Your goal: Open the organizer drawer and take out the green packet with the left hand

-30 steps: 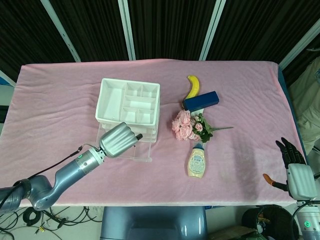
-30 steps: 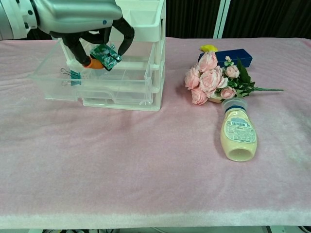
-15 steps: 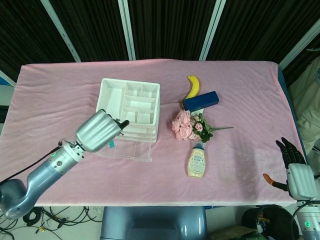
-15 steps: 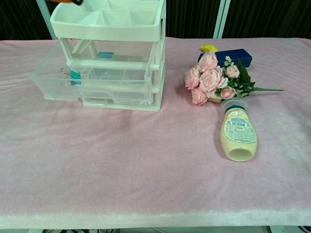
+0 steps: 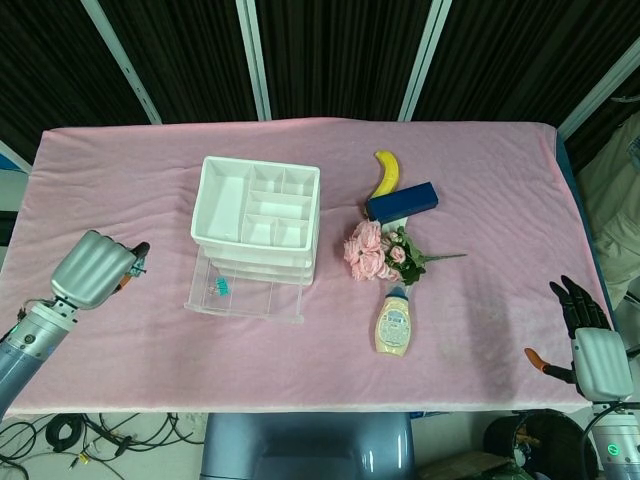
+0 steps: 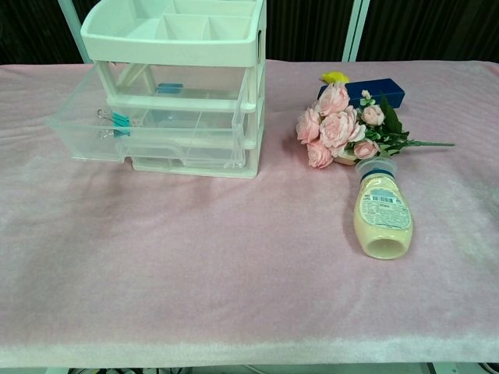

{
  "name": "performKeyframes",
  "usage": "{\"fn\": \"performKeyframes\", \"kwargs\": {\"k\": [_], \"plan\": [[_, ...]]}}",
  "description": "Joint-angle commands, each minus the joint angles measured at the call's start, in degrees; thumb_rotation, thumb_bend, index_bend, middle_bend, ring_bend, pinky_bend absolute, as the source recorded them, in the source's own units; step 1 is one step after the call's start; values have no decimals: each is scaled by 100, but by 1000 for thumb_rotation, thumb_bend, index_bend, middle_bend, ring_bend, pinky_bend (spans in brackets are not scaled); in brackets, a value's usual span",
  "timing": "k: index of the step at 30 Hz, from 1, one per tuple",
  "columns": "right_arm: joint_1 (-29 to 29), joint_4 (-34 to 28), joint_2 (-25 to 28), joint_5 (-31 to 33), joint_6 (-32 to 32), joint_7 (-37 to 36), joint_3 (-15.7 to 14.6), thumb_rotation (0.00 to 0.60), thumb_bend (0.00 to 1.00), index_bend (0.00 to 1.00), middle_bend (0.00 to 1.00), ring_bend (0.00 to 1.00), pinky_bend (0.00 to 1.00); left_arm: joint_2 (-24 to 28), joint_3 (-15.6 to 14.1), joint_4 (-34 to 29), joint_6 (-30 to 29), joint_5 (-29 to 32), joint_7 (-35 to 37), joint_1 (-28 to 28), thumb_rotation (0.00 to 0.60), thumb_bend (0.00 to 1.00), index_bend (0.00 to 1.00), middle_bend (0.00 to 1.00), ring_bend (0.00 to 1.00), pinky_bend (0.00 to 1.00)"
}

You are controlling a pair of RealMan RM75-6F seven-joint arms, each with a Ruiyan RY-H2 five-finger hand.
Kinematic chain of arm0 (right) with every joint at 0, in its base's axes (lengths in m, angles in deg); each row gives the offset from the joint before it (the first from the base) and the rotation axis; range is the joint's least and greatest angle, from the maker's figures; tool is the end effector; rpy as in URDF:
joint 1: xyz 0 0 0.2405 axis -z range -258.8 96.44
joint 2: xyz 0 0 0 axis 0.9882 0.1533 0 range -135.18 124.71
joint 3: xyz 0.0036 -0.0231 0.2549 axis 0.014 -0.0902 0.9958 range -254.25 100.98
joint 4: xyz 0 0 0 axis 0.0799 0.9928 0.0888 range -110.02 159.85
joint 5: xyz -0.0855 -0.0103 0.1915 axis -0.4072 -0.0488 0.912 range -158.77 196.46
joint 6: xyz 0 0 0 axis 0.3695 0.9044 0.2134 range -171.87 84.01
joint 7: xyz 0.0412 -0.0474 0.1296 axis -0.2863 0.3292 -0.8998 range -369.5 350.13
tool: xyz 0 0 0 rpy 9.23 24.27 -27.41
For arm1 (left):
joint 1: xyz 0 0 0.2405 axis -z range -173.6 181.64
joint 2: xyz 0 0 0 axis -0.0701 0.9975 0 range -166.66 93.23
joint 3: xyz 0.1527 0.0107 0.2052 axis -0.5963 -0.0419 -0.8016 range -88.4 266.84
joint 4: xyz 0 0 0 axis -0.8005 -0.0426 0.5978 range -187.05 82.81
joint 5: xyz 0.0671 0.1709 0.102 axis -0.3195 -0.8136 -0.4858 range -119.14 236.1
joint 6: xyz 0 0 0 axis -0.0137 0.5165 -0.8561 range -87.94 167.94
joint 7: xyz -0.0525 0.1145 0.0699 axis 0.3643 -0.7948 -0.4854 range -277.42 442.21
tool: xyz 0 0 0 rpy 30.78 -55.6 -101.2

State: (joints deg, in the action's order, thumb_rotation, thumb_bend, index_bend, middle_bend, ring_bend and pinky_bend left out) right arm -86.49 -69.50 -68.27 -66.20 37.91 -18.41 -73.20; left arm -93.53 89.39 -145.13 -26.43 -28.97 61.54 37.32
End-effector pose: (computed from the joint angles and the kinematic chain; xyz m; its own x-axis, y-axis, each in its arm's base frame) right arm -0.3081 -0.1849 0.1565 0.2325 -0.0474 0.9714 -0.9725 0.0033 0.2329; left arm -0.2228 0.3050 0.1526 0.8175 -0.0744 0.5712 0.4873 -0.4393 -0.7547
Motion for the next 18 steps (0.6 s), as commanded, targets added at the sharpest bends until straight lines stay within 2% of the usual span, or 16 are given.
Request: {"fn": "performKeyframes", "kwargs": {"k": [1,10,15,18], "plan": [[0,-1,-1,10,-2,-10,5,600,46,0,0,0,121,-531,-240,639,157,-6,244,-212,600,294,580,1000,1000,1000],[4,-3,2,17,3,-37,12,600,45,0,0,0,121,-1560,-299,1350,588,242,-78,-278,600,289,559,1000,1000,1000],[3,0,3,22,-4,-45,13,600,46,0,0,0,121,-1755,-257,1469,691,374,-275,-276,600,272,520,1000,1000,1000],[2,-1,4,19,-5,-49,14,600,47,0,0,0,121,-1872,-221,1551,722,472,-395,-291,600,217,474,1000,1000,1000]]}}
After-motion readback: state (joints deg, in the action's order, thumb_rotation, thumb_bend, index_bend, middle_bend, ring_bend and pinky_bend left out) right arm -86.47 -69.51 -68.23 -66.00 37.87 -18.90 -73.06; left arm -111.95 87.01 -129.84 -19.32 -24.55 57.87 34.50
